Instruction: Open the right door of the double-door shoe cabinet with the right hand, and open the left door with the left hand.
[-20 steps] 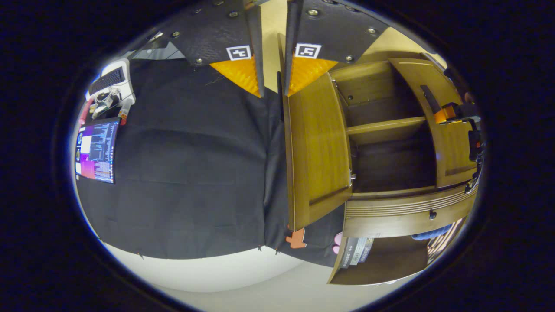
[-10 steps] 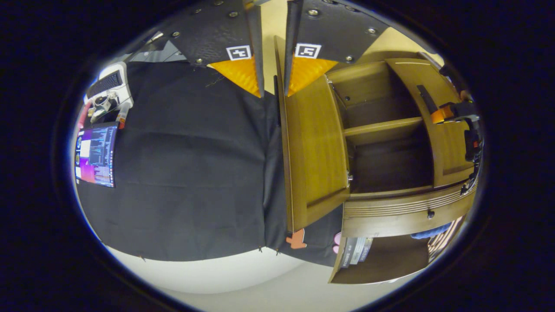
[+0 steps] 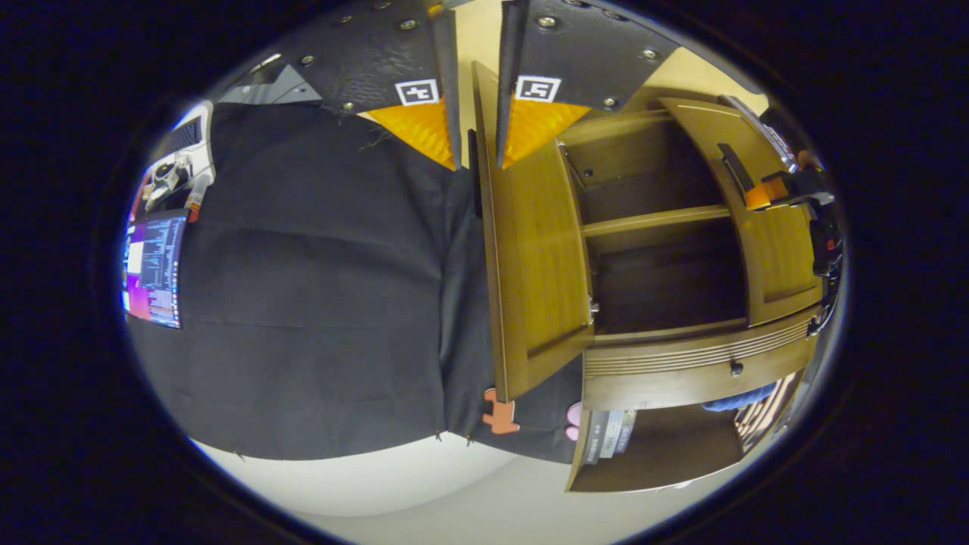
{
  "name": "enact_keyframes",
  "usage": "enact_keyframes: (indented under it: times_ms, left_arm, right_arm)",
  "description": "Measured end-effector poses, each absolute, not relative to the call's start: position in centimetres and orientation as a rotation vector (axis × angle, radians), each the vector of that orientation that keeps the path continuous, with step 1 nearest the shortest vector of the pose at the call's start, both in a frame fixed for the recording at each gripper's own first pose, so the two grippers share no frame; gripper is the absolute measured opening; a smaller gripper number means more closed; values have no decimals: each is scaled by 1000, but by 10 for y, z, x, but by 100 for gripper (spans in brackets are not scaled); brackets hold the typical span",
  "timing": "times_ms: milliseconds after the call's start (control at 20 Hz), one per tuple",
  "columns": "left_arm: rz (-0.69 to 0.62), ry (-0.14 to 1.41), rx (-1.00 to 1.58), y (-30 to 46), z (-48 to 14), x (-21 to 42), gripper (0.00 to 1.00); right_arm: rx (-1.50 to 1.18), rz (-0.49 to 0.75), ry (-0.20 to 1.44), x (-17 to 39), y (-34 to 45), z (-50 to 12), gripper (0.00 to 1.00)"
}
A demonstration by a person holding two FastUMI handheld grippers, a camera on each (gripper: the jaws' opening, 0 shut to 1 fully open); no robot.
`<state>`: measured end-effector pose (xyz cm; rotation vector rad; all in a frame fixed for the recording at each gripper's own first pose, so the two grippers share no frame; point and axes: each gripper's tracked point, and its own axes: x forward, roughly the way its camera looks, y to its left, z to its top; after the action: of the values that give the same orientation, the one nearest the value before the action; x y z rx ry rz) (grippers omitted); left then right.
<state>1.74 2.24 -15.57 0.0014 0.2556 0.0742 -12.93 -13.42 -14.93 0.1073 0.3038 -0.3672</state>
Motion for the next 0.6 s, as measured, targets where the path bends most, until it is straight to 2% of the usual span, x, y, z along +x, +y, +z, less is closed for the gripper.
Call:
enact_keyframes:
  times_ms: [600]
  left_arm:
    - [238,260,-14,24,-143,-52,31]
  right_arm:
    - [117,-126,304,-112,-126,-134,23]
